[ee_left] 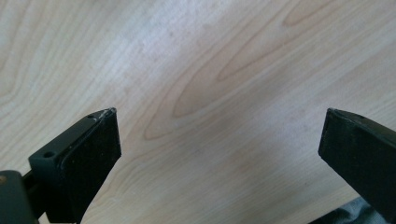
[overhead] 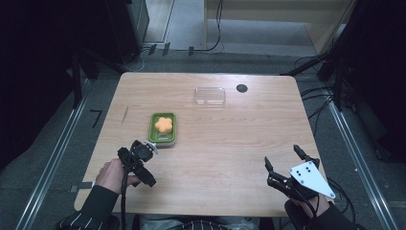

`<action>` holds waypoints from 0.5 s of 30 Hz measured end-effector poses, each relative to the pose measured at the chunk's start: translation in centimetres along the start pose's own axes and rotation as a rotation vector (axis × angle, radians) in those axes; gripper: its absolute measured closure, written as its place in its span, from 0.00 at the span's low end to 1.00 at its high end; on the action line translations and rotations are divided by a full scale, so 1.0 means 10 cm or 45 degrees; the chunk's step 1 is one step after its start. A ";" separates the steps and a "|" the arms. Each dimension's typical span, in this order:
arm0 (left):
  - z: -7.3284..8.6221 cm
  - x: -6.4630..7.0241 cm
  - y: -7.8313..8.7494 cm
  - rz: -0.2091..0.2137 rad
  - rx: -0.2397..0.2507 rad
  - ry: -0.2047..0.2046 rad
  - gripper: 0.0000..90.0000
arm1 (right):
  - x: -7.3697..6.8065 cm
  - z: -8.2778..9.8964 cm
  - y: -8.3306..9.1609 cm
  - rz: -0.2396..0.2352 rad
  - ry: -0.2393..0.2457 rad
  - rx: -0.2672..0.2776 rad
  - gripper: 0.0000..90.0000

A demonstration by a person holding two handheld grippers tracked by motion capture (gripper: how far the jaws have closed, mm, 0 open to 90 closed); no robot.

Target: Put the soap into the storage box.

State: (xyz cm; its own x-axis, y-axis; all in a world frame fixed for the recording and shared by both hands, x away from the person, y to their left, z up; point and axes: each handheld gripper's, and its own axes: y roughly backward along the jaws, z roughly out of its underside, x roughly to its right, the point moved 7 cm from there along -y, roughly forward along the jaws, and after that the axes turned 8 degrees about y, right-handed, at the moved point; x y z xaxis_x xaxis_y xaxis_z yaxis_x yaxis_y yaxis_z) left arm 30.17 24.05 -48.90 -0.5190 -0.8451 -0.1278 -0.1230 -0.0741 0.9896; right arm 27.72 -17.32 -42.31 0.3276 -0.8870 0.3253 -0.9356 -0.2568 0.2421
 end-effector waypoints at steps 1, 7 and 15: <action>0.02 0.00 0.00 0.001 -0.002 -0.001 0.00 | 0.00 0.00 0.00 0.000 0.001 0.001 0.15; 0.13 0.05 -0.05 0.011 -0.004 -0.005 0.00 | 0.00 0.00 0.00 0.001 0.002 0.000 0.15; 0.22 0.08 -0.11 0.066 0.025 0.008 0.00 | 0.01 0.00 0.00 0.006 0.001 0.004 0.15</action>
State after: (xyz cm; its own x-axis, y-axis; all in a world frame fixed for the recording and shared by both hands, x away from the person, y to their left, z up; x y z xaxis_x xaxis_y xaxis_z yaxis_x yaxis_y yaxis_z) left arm 28.04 24.56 -50.24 -0.5195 -0.8511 -0.0762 -0.1127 -0.0201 0.9934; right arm 27.72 -17.45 -42.30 0.3233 -0.8880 0.3269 -0.9376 -0.2537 0.2379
